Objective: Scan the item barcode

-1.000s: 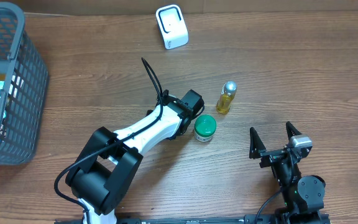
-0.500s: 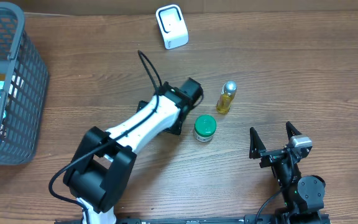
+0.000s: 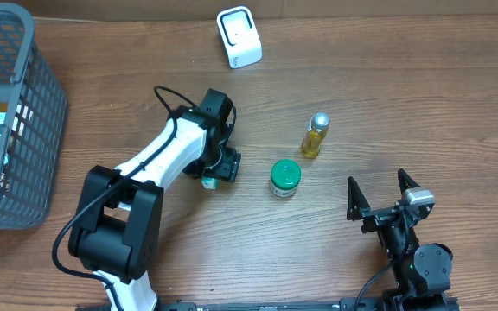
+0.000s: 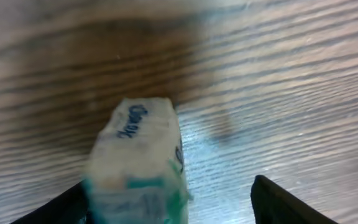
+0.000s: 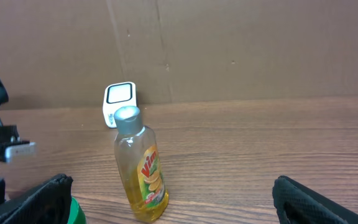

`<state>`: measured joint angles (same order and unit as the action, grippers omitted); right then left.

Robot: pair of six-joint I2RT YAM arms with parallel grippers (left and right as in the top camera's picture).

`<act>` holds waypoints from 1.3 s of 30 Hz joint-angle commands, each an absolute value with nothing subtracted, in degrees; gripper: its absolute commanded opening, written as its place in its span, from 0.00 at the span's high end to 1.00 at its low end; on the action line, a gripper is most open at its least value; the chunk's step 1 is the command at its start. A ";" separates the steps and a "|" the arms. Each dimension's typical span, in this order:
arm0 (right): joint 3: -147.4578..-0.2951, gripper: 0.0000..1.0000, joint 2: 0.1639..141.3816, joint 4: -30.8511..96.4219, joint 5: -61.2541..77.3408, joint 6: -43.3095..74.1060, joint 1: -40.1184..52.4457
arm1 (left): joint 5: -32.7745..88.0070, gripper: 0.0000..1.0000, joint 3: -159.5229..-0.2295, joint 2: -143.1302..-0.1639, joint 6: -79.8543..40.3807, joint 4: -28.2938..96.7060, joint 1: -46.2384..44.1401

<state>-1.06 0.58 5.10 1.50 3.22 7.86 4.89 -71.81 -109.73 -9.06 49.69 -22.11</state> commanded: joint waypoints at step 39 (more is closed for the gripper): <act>-0.47 0.00 0.16 4.69 1.54 3.66 7.64 | 5.61 0.76 -69.54 -109.38 -28.77 40.03 -33.54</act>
